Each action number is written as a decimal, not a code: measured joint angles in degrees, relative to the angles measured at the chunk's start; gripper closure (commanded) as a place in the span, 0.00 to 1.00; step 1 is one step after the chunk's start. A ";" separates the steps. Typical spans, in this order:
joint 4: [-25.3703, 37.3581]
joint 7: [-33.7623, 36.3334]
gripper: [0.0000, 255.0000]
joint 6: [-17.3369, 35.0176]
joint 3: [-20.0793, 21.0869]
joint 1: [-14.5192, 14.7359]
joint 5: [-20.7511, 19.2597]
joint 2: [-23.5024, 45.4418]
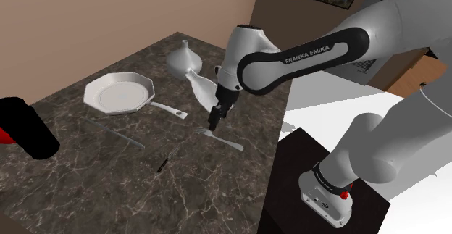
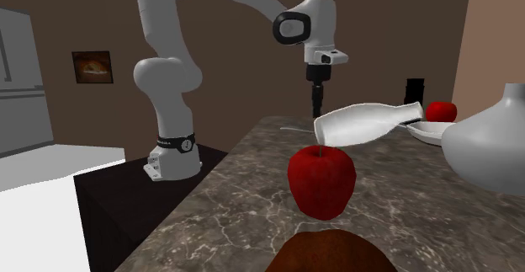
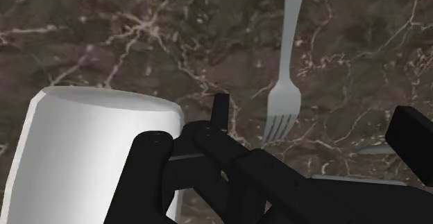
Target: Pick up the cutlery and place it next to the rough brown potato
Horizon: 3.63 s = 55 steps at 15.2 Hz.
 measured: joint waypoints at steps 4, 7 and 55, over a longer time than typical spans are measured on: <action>-2.17 -0.21 0.00 0.36 0.40 0.41 0.67 3.92; -2.97 -0.38 0.00 2.01 0.61 0.60 0.95 5.08; 7.12 0.87 1.00 -21.23 -2.79 -1.44 -1.70 -7.66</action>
